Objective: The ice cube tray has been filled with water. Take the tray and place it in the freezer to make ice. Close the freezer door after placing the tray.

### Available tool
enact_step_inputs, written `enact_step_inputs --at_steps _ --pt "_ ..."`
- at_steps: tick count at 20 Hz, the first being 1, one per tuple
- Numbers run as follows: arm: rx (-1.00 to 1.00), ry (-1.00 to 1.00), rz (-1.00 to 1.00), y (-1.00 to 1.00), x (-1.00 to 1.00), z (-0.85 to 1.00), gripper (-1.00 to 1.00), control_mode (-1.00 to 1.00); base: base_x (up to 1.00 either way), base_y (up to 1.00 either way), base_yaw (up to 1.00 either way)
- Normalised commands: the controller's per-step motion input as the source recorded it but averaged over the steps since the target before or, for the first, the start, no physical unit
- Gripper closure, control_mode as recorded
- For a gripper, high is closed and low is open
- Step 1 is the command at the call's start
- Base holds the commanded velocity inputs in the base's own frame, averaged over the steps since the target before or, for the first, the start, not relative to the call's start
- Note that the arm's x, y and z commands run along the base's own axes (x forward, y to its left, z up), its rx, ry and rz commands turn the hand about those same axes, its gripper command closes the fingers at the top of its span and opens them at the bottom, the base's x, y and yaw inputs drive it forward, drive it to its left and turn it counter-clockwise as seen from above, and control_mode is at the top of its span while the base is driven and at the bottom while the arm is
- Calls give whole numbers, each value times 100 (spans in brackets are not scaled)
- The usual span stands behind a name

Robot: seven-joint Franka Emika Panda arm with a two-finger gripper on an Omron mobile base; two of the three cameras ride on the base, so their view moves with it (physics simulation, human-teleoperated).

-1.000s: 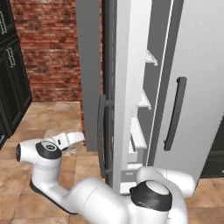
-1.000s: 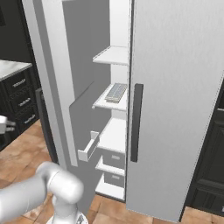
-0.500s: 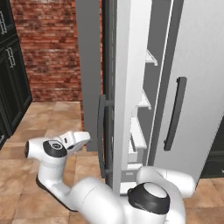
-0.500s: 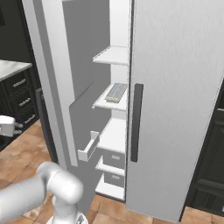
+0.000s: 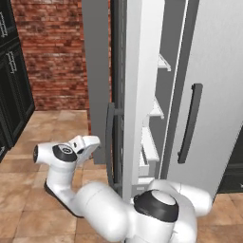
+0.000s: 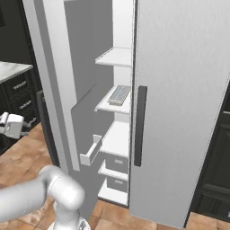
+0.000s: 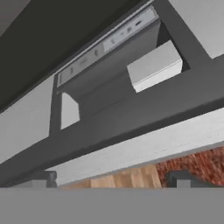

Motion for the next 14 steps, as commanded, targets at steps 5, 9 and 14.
enact_step_inputs --at_steps 5,9,14 --pt "-9 7 0 15 38 -9 -100 -100 0 0 0" --pt "-9 8 0 17 40 -11 -100 -100 0 0 0" --pt "-9 10 0 17 44 -14 -100 -100 0 0 0"
